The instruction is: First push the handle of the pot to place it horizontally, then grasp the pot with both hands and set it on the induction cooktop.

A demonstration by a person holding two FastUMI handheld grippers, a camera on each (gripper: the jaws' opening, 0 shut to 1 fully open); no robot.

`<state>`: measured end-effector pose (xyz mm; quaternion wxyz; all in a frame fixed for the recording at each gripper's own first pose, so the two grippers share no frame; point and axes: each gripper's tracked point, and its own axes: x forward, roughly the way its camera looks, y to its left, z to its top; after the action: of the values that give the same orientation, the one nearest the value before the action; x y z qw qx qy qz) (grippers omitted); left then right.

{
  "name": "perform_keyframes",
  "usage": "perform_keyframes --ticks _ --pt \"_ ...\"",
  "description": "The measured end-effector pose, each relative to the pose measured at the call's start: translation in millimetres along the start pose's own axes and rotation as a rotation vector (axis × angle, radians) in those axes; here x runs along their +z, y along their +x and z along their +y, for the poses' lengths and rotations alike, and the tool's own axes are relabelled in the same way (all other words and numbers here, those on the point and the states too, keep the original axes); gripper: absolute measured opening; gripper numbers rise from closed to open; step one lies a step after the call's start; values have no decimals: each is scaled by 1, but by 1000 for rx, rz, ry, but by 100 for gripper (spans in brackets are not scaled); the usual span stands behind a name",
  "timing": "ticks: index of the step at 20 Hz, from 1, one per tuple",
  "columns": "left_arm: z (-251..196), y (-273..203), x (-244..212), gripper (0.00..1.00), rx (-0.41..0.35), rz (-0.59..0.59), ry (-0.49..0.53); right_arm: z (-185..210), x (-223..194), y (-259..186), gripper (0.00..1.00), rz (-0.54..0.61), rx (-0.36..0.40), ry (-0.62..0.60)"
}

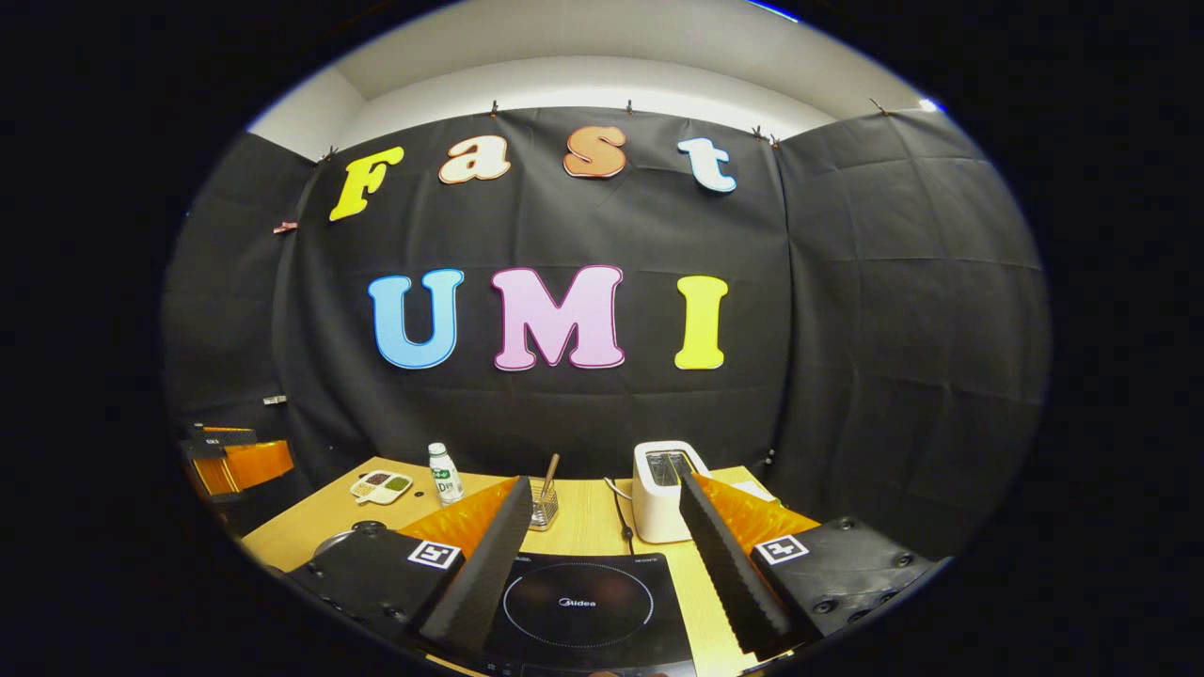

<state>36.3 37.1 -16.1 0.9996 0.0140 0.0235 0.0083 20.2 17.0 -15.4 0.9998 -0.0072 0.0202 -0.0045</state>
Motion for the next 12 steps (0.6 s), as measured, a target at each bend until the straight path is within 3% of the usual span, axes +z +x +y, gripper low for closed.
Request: perform_keyframes --ticks 3,5,6,8,11,12 --pt "16 0 -22 92 -16 62 35 6 0 0 97 -1 -35 -23" --pt "24 -2 -39 81 -50 125 25 17 -4 -1 97 7 -42 -31" --pt "26 -5 -49 66 -76 164 13 22 -4 -3 97 10 -41 -29" --pt "34 -13 -65 50 -108 223 22 30 -2 -10 98 1 -46 -23" --pt "45 -27 -100 37 -156 300 79 41 -7 -23 94 -5 -53 -34" --pt "45 -32 -113 27 -180 330 86 44 -8 -26 97 -3 -53 -41"
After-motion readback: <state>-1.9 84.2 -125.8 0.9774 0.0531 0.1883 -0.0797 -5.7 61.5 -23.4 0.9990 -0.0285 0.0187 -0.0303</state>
